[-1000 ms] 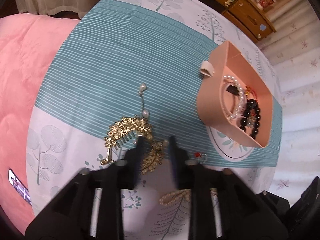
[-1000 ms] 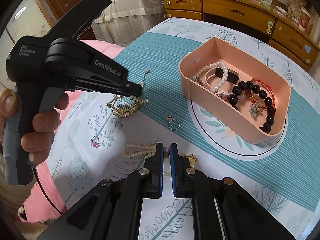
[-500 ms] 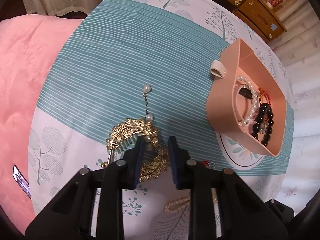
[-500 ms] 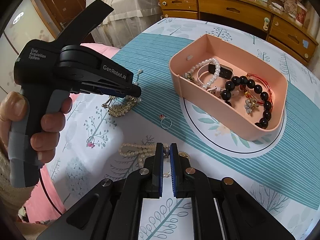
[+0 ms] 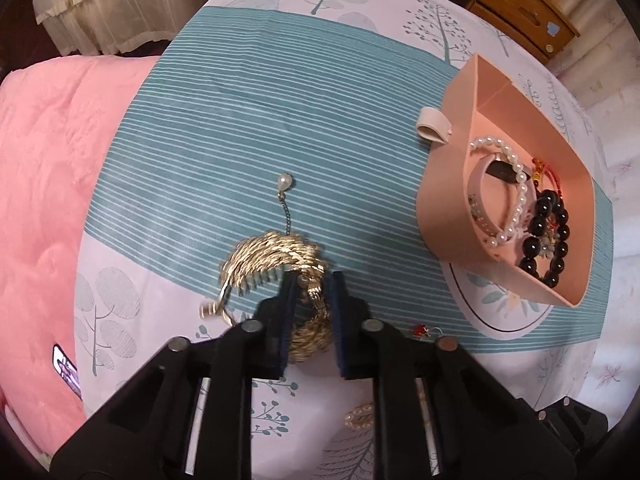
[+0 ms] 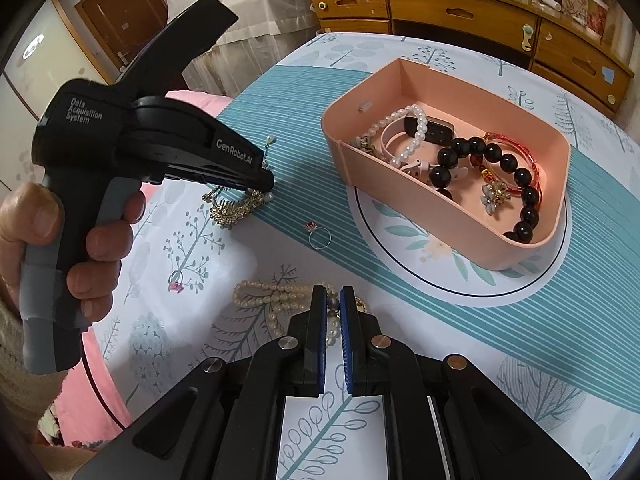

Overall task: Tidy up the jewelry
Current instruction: 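Lift the gold leaf hair clip into the pink tray and open the left tool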

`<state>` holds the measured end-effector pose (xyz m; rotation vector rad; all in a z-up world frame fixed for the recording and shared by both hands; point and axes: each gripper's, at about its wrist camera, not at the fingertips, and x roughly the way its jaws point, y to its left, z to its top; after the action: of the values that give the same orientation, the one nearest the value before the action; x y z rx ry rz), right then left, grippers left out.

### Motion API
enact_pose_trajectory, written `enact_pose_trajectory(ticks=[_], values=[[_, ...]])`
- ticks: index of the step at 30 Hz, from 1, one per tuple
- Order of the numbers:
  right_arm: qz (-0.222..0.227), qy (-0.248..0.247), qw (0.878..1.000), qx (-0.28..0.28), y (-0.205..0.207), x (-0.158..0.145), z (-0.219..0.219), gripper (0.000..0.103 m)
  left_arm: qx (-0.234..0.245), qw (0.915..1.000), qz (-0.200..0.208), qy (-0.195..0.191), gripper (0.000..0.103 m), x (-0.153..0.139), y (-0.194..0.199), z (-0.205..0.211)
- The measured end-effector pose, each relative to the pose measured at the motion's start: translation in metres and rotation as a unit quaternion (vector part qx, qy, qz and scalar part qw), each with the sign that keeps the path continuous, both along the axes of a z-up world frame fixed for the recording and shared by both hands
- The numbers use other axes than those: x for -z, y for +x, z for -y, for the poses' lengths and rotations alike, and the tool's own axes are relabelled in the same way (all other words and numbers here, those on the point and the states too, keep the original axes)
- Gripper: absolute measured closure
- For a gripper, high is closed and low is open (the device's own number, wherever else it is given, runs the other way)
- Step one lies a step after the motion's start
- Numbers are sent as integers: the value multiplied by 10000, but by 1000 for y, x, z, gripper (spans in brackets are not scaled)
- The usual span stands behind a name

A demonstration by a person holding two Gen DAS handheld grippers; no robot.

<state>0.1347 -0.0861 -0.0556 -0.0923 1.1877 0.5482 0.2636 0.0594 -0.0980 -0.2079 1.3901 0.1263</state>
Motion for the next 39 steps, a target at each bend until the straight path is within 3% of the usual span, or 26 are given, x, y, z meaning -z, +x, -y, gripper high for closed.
enact_pose_trajectory(ticks=[6,14,27,32,36,39], values=[[73,19,10000,58,-3,-6,10,96,158,9997,176,16,96,-12,-16,5],[311,69,9993,172,-8,-32,24,96,346,9979,540,-55,96,-53,-41,1],[1221,105,9908,576,-8,-123,43,97,927,9847,1441,-332,96,-153,-71,35],[1597,120,9834,856,4,-156,54,96,1042,9790,1709,-397,96,-170,-62,52],[1400,81,9875,723,11,-154,52,96,1134,9775,1719,-463,96,-167,-50,63],[1057,102,9923,637,12,-136,51,96,1238,9759,1683,-622,96,-161,-39,69]])
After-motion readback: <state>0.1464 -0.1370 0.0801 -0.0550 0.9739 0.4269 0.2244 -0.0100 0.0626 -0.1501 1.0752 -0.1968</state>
